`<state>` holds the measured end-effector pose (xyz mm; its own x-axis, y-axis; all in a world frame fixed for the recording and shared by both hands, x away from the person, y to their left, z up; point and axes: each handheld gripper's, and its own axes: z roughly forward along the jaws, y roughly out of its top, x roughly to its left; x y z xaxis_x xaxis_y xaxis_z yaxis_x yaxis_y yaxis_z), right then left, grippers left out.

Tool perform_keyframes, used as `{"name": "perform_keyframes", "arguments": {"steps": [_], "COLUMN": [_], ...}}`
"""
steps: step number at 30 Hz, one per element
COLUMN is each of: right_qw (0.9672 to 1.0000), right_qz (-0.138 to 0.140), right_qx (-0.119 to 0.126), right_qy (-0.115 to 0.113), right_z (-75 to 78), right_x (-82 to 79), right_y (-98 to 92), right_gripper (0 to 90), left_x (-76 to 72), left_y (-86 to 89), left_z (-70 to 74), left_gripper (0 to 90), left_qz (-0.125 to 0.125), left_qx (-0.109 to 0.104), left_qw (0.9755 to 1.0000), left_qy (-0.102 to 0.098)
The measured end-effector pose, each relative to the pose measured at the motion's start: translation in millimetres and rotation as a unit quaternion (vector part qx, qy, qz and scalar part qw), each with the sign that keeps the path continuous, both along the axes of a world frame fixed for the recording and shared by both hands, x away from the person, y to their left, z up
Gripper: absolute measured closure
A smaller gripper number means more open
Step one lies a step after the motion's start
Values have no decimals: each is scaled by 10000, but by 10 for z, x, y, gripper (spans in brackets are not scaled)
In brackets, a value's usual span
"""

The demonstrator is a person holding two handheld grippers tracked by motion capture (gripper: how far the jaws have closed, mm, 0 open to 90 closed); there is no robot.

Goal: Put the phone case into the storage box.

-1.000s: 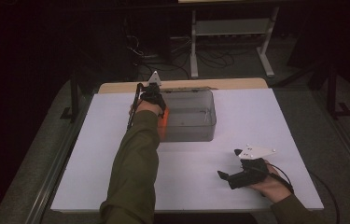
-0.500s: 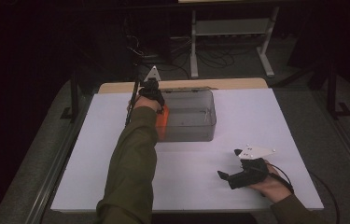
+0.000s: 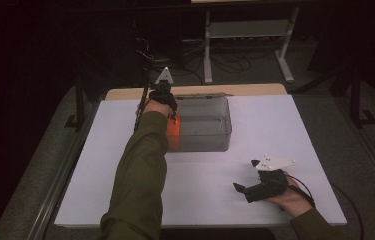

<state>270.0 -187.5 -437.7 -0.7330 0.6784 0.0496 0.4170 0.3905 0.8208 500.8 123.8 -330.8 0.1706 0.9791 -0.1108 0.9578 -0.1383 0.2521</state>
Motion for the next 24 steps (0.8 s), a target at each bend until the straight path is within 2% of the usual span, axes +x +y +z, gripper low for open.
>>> {"name": "perform_keyframes", "arguments": {"steps": [3,7,11,19,24], "right_qw": [10000,10000,10000,10000,10000], "right_qz": [-14,-23,-20,-49,-47], "right_qx": [-2,4,-20,0,-16], "right_qy": [19,14,21,23,5], "right_z": [-1,0,-3,-7,-14], "right_x": [-1,3,4,12,13], "right_y": [-5,-9,-10,-23,-36], "right_gripper": [0,0,0,0,0], "left_x": [-3,-10,-32,-82,-111], "left_y": [-17,-21,-17,32,113], "left_z": [-6,12,30,50,59], "left_gripper": [718,678,642,528,468], "left_qz": [-98,-351,-728,-1279,-1474], "left_qx": [-39,-90,-156,-400,-653], "left_qw": [9999,9991,9964,9880,9817], "left_qy": [-47,-215,-395,-773,-1017]}}
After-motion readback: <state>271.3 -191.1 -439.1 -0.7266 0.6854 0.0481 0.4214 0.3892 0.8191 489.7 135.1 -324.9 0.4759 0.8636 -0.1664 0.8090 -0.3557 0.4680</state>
